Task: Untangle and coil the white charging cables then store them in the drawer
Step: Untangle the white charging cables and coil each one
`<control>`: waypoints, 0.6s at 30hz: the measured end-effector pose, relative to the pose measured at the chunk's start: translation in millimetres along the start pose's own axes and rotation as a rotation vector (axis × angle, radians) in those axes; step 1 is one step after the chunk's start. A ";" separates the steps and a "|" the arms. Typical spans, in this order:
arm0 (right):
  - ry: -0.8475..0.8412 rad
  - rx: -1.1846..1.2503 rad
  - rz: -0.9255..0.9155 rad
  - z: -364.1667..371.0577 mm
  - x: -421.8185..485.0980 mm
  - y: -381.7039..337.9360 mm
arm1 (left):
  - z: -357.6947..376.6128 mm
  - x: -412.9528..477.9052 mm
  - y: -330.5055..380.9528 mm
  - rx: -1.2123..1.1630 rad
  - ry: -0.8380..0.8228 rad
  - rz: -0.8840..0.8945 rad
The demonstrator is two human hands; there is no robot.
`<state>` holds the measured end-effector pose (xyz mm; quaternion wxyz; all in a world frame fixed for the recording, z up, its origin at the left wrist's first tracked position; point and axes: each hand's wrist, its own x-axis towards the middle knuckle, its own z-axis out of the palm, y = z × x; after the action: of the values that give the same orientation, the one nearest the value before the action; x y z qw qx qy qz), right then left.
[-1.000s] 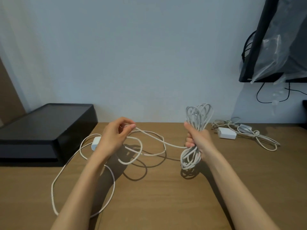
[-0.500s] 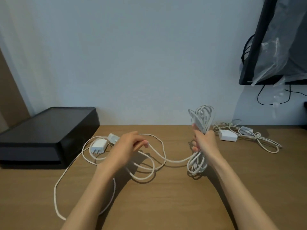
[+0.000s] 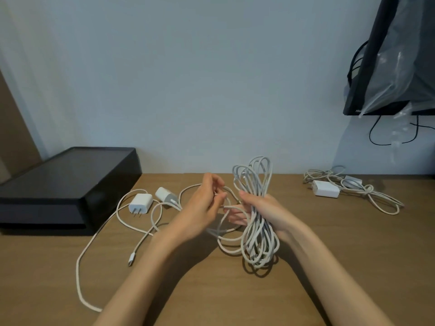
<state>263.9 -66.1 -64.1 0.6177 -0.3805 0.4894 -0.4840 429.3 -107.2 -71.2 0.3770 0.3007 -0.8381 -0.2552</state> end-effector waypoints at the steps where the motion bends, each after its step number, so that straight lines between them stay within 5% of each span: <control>1: -0.005 -0.003 -0.003 0.0 0.6 0.4 | -0.1 0.1 0.1 -0.019 -0.003 0.000; 5: -0.076 0.003 -0.038 2.1 -0.2 0.7 | -1.3 0.4 -1.2 0.003 -0.025 -0.003; 12: 0.195 -0.121 -0.267 -21.0 -3.9 -12.8 | -25.3 -2.7 -19.9 0.242 -0.040 -0.174; 18: 0.374 0.083 -0.419 -45.3 -3.5 -20.2 | -39.9 -5.8 -35.8 0.336 0.060 -0.313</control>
<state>215.2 -67.4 -54.7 0.4181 -0.3520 0.4852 -0.6826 474.9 -135.9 -74.1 0.3022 0.4931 -0.8003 -0.1583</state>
